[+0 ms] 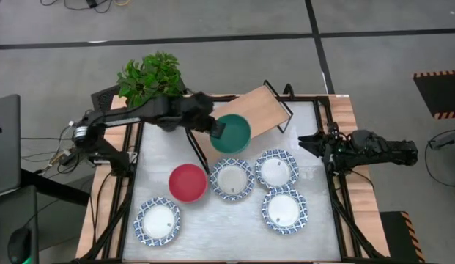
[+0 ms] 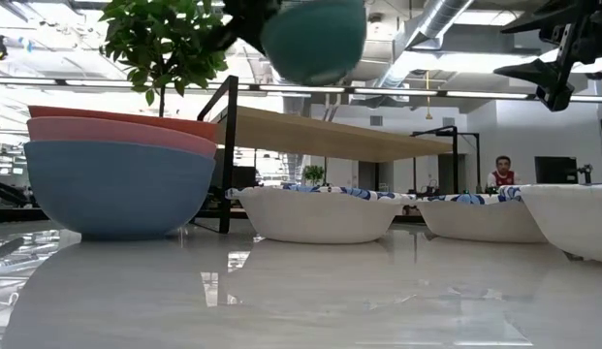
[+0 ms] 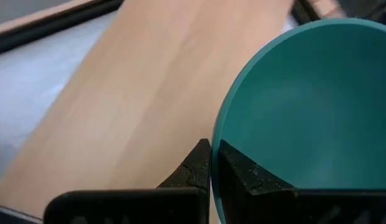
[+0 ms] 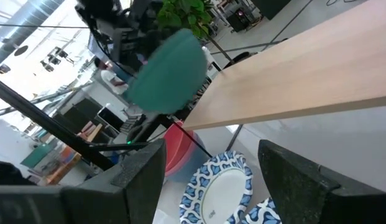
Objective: Place and stack bowls onto a shelf
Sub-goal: Put the green bowl on the shelf
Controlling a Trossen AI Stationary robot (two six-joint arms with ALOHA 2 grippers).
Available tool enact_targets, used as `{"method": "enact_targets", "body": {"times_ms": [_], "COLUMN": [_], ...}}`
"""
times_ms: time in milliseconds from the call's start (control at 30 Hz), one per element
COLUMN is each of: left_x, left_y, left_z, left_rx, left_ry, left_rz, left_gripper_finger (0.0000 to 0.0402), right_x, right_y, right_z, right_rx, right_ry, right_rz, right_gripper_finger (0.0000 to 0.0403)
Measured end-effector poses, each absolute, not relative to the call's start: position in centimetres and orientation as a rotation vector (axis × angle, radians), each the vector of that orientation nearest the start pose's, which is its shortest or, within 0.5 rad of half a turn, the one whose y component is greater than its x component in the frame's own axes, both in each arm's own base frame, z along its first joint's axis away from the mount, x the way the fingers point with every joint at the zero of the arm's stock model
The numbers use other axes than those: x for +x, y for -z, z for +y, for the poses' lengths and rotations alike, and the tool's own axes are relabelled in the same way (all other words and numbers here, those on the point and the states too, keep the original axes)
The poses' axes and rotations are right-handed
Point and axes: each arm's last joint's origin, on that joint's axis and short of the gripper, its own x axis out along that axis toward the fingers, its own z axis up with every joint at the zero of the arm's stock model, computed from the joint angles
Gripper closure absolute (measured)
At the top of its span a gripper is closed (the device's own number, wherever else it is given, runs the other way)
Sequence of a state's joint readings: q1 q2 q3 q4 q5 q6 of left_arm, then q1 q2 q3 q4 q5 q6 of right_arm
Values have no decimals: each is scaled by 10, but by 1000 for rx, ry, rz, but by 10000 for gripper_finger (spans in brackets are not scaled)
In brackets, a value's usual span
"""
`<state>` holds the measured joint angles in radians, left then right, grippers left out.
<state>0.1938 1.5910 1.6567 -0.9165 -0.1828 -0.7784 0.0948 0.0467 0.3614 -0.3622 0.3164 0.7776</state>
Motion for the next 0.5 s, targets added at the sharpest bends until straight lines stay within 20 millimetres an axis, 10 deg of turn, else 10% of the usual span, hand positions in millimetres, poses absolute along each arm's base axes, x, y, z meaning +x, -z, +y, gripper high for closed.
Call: {"method": "enact_targets", "body": {"times_ms": [500], "left_x": [357], "left_y": [-335], "left_z": [114], "left_rx": [-724], "left_ry": [-731], "left_rz": [784], "left_gripper_finger": [401], "right_x": [66], "right_y": [-244], "right_z": [-3], "right_rx": [764], "right_ry": [229], "right_rz": [-39], "right_gripper_finger": [121]}}
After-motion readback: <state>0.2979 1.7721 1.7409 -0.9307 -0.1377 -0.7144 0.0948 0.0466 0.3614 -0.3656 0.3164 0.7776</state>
